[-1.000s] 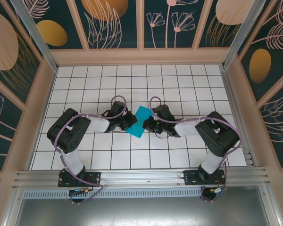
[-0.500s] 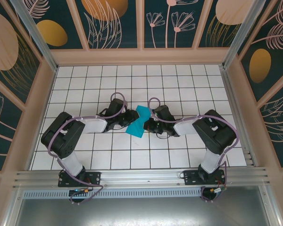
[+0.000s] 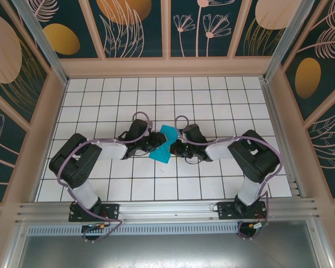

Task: Fold a paper plane with a square sheet of paper (pick it up from the middle)
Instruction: Fold the triangle a second time at the center of the table.

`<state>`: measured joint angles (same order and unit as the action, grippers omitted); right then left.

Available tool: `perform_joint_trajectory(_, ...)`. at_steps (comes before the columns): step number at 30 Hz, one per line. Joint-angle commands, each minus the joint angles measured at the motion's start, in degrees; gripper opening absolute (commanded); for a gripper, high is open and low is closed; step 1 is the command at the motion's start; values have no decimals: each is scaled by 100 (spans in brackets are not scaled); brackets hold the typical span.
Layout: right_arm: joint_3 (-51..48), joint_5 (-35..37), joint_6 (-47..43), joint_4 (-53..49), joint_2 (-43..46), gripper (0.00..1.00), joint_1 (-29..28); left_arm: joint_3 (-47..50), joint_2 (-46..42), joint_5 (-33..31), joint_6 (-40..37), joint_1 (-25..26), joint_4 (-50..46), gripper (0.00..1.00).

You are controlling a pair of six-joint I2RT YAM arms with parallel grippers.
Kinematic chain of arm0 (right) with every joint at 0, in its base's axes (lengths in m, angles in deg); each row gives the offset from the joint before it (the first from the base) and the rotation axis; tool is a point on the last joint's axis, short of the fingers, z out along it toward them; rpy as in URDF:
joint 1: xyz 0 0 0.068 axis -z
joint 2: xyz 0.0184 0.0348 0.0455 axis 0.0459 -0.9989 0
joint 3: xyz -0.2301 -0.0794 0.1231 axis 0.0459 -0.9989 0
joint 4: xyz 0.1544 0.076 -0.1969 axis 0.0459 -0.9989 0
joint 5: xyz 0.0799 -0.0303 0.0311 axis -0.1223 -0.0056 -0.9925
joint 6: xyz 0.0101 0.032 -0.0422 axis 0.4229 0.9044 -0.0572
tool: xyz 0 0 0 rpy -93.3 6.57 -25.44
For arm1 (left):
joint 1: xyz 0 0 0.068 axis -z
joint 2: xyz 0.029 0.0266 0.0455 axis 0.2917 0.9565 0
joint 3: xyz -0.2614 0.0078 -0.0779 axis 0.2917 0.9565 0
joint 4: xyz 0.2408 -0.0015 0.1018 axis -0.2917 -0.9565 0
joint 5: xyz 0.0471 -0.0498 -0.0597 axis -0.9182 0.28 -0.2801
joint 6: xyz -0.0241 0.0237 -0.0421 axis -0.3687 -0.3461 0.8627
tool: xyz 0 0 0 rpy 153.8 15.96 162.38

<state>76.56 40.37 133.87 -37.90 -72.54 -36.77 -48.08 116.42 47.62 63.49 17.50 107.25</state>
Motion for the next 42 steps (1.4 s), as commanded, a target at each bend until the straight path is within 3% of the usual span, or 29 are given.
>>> perform_joint_trajectory(1,170,-23,-202,-151,-83,1,42,-90,247,-162,37,13,227,31)
perform_joint_trajectory(20,603,167,-476,-676,-295,1,76,10,397,-399,95,17,-102,31)
perform_joint_trajectory(32,570,190,-483,-695,-320,2,73,-130,-449,-499,-132,11,-220,42)
perform_joint_trajectory(42,563,233,-485,-731,-323,2,75,-113,-144,155,108,31,570,37)
